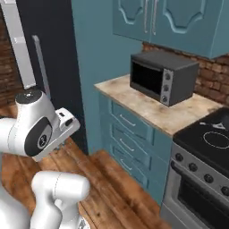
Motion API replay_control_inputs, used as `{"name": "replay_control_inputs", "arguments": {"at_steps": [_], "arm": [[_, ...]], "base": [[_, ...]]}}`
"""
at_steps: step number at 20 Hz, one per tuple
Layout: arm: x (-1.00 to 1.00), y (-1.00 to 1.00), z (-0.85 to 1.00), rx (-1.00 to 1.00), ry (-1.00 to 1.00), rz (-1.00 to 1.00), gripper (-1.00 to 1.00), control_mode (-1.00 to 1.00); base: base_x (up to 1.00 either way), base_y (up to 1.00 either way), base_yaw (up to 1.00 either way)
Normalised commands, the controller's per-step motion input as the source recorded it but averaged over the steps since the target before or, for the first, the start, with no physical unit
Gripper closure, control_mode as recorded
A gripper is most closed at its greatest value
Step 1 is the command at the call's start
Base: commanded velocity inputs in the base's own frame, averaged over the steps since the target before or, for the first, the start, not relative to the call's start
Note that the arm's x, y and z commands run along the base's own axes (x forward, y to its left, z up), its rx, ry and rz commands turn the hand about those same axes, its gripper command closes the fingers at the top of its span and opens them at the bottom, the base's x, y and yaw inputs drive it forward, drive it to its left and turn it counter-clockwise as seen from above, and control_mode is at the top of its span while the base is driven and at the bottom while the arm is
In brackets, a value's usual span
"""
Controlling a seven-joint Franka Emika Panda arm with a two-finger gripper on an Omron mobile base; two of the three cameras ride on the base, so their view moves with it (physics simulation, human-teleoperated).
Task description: Place the cold items (carrot and sweet potato) from the fridge in one tupperware on the dining counter. Place the warm items (kebab skewer and hot dog) in the stove area in another tupperware.
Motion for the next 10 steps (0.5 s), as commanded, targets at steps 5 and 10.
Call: {"name": "replay_control_inputs", "arguments": {"at_steps": [5,10], "arm": [[0.00,0.00,0.00,0.00,0.00,0.00,1.00,1.00],[0.00,0.00,0.00,0.00,0.00,0.00,1.00,1.00]], "base": [[-0.28,0.47,1.00],[-0.25,0.66,0.95]]}}
